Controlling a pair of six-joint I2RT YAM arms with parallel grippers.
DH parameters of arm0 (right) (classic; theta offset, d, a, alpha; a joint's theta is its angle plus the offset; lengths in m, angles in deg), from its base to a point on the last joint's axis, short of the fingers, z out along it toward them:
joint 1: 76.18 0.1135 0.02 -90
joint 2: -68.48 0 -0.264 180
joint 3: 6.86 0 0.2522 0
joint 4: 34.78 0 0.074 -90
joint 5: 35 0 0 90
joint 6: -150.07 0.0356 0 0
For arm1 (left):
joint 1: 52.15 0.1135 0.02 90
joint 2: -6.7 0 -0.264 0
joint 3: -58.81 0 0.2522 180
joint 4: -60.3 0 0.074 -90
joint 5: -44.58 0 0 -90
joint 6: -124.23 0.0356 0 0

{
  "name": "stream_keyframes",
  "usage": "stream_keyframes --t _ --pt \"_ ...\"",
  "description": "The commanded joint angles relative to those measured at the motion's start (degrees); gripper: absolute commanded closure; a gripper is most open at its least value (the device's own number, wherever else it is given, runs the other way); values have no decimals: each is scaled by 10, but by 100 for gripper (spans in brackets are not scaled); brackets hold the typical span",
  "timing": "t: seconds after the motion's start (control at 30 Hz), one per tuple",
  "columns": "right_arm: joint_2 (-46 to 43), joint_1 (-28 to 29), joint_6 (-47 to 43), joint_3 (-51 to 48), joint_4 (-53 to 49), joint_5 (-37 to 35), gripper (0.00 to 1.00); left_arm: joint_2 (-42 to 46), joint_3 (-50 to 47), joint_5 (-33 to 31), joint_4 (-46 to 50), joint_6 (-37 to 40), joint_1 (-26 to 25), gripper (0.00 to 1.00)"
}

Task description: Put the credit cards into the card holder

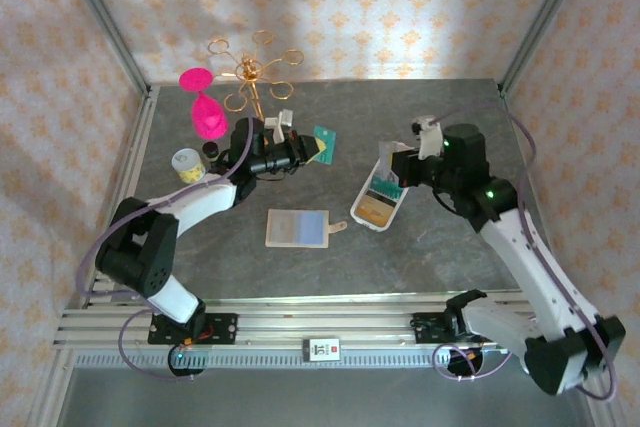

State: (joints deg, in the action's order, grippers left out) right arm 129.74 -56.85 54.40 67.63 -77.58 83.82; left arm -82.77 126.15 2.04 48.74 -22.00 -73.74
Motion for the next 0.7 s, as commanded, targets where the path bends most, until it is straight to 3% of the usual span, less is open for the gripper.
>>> stream_keyframes --t 0.0,0.1,0.3,0.67 --pt "73 -1 -249 45 -111 -44 100 46 -11 -32 63 83 4 99" --pt "129 -1 -353 59 -129 -69 100 85 -45 -52 44 89 4 99" --pt "211 -1 -461 72 -129 -94 100 165 -103 -98 50 127 5 99" --pt "307 11 -498 96 -101 -103 100 221 -150 -126 76 142 5 100"
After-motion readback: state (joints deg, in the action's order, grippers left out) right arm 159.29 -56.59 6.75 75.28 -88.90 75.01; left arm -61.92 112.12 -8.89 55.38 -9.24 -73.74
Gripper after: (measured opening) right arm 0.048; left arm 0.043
